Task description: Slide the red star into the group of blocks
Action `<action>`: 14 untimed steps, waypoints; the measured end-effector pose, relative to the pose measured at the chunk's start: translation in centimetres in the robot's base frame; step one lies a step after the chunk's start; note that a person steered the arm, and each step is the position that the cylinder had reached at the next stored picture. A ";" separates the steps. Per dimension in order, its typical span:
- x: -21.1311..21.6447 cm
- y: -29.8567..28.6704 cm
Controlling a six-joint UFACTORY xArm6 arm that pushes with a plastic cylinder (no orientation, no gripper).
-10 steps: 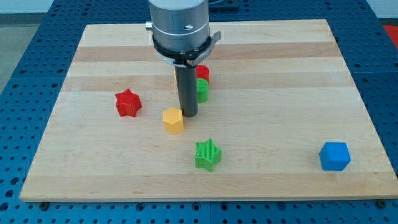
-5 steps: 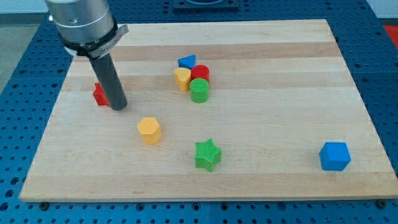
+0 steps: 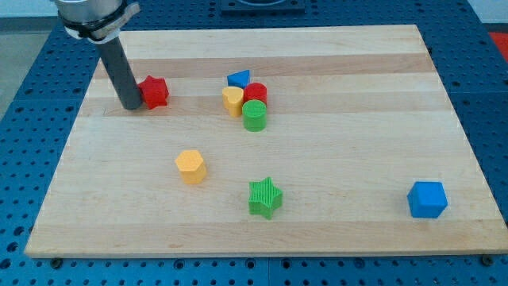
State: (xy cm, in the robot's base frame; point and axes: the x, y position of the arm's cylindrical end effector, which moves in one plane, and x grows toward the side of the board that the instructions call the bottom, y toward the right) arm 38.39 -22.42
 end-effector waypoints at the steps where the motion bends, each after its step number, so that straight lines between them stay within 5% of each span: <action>1: -0.5 -3.0; 3: -4.3 2.8; 6: -2.1 -4.0; 9: -1.8 6.8; 14: -2.0 11.0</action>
